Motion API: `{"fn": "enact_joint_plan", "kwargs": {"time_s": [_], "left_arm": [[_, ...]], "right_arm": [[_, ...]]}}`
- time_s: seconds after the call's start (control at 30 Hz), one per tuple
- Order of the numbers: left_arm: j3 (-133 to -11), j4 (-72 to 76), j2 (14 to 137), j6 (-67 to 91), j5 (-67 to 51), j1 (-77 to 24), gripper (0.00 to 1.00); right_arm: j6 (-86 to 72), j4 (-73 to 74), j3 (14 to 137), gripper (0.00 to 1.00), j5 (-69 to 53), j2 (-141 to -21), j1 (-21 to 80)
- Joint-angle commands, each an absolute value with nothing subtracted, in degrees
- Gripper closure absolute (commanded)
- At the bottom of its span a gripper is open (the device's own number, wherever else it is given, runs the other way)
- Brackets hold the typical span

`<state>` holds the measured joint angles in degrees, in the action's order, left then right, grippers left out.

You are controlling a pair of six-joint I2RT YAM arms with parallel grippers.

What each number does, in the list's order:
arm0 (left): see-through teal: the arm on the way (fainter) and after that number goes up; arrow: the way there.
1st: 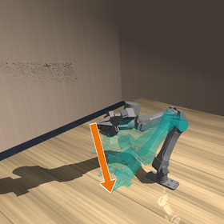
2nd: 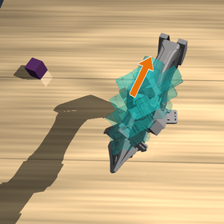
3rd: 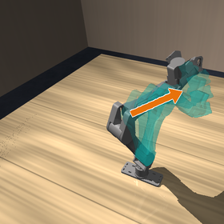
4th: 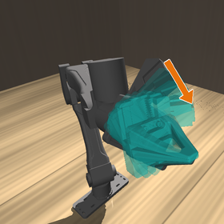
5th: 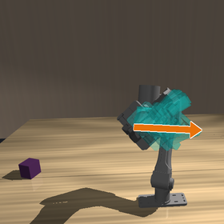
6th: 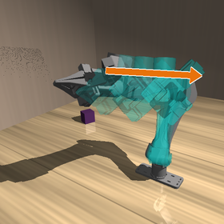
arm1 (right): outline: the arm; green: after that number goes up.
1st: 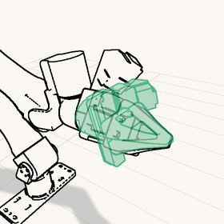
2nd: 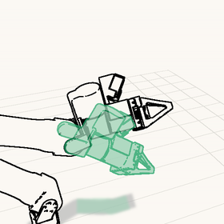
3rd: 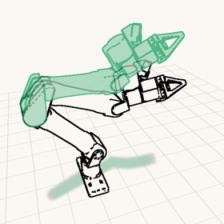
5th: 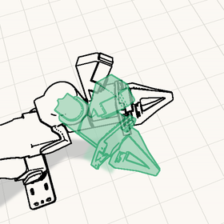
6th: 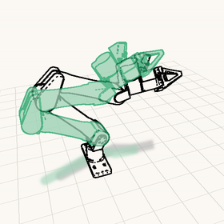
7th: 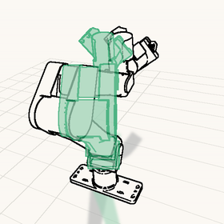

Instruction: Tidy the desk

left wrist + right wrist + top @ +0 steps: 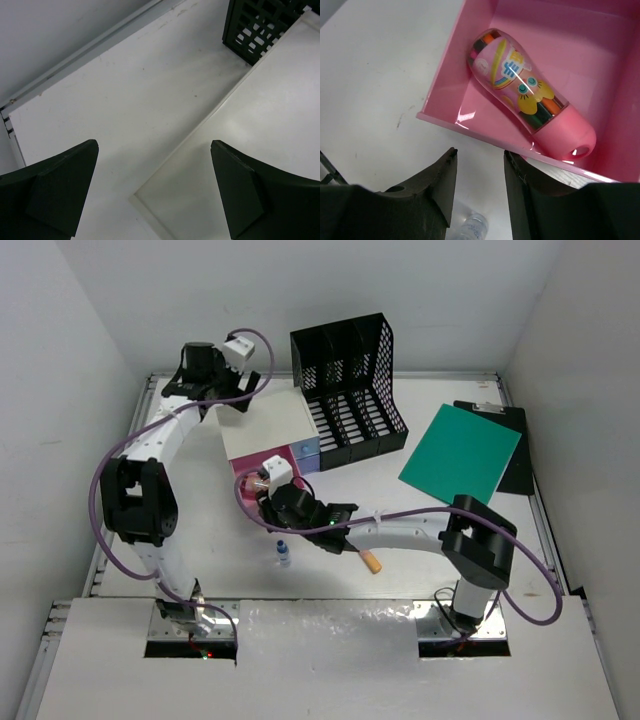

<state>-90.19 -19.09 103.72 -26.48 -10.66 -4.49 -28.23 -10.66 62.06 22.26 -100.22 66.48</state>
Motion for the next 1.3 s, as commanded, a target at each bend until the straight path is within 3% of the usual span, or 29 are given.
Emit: {"fn": "enact_joint_plan", "kwargs": {"time_s": [0.0, 0.47, 1.07, 1.27], "left_arm": [[-89.03, -15.73, 101.25, -25.84, -10.98, -4.22, 0.07], [-84.99, -12.92, 100.72, -26.98, -11.16, -4.22, 0.07], [-84.20, -13.09, 100.46, -28.74, -12.04, -4.22, 0.07], [-84.11, -13.62, 100.72, -29.53, -12.39, -4.22, 0.07]], "right_arm": [[-30.32, -13.80, 64.34, 0.59, 24.25, -100.98, 66.71], [-24.52, -11.87, 65.21, 0.62, 43.05, -101.34, 71.72], [-26.81, -14.85, 64.68, 0.63, 44.91, -105.03, 71.81], [-26.19, -18.54, 63.29, 0.72, 46.58, -105.47, 71.81]]}}
